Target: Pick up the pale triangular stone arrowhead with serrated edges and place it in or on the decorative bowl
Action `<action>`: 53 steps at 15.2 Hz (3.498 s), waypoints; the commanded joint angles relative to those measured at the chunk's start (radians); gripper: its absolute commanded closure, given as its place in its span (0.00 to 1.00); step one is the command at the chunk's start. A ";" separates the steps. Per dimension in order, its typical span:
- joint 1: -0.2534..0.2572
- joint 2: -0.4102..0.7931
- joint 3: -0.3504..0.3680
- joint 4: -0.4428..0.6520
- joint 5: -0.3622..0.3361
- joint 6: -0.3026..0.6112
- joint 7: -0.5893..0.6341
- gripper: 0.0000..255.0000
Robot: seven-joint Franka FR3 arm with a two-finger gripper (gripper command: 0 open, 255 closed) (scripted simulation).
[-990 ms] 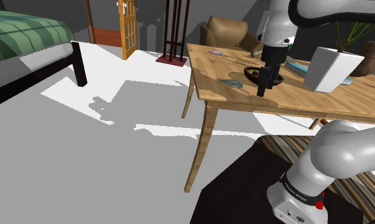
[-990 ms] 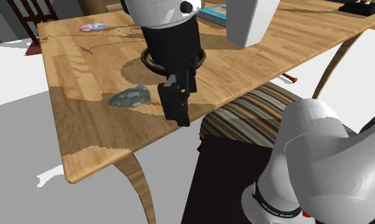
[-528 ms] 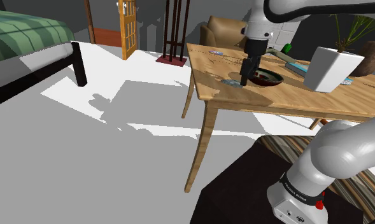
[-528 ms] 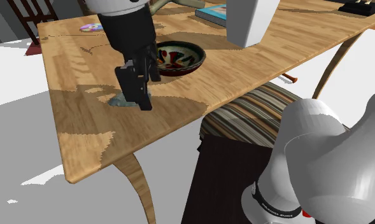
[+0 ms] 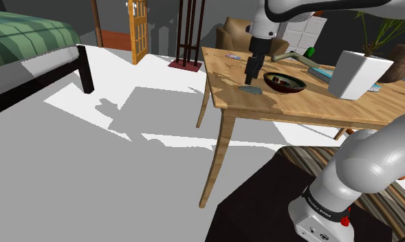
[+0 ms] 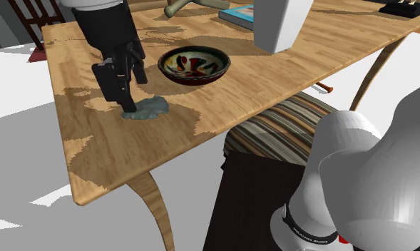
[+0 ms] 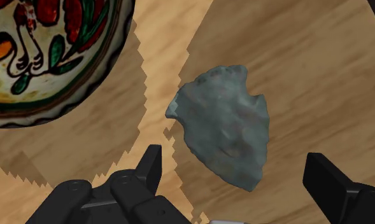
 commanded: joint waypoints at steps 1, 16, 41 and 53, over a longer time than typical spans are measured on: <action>0.000 0.002 -0.002 -0.023 -0.001 0.027 -0.002 0.00; -0.001 0.001 -0.004 -0.084 -0.003 0.087 -0.002 1.00; 0.000 0.017 0.000 0.172 0.001 -0.153 -0.013 1.00; -0.059 -0.024 -0.115 0.213 -0.053 -0.223 -0.182 1.00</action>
